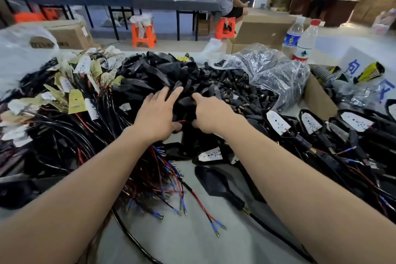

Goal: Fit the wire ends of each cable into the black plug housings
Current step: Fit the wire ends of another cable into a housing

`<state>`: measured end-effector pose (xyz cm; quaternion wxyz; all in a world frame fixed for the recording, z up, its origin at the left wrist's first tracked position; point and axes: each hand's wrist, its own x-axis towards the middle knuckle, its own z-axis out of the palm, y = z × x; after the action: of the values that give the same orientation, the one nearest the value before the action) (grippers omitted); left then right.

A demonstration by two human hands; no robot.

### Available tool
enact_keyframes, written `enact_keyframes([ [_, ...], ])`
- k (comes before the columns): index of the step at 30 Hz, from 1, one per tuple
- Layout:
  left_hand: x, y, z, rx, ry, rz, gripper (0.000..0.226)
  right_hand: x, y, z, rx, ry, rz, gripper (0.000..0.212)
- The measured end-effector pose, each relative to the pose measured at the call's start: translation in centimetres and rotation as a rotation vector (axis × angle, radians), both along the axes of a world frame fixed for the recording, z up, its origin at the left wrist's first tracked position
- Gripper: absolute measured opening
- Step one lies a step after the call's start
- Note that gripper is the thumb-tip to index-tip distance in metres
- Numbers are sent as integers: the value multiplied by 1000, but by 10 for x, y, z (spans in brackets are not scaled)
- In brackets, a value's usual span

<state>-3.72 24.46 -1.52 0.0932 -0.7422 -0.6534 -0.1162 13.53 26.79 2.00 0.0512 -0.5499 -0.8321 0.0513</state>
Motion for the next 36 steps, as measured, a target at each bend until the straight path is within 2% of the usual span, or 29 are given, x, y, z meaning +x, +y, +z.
enact_keyframes([
  [3, -6, 17, 0, -20, 34, 12, 105, 2, 15, 0, 16, 36, -14, 49],
  [7, -6, 34, 10, -63, 27, 49, 98, 5, 27, 7, -60, -5, -16, 65],
  [9, -5, 33, 18, -112, -6, 39, 100, 11, 24, 11, -48, 34, -6, 66],
  [12, -1, 13, 28, -108, 68, 56, 99, 30, 7, 14, 17, 118, -11, 42],
  [14, 11, -11, 26, 47, 211, 72, 92, 42, -10, 11, -22, 36, 12, 38],
  [16, 36, -34, 20, 146, 188, -50, 80, 50, -25, 5, -24, -55, 33, 38],
  [18, 57, -47, 10, 58, 62, -255, 71, 56, -32, -1, 59, -112, 33, 36],
  [19, 63, -48, 4, -32, 27, -291, 70, 60, -35, -1, 79, -124, 21, 34],
  [21, 60, -42, -4, -128, 70, -258, 67, 67, -39, 5, 82, -128, -21, 24],
  [24, 41, -22, -9, -130, 177, -189, 64, 73, -40, 16, 104, -185, -101, 5],
  [27, 29, -3, -8, -151, 209, -169, 65, 68, -42, 27, 21, -224, -195, 22],
  [30, 25, 7, -6, -99, 221, -171, 65, 53, -48, 36, -26, -283, -199, 14],
  [33, 25, 8, -1, -107, 179, -161, 67, 36, -52, 38, -70, -261, -102, 8],
  [34, 26, 4, 1, -115, 112, -170, 67, 31, -52, 37, -74, -223, -66, 13],
  [36, 31, -7, 6, -54, -162, -188, 65, 19, -50, 31, -79, -121, -37, 26],
])
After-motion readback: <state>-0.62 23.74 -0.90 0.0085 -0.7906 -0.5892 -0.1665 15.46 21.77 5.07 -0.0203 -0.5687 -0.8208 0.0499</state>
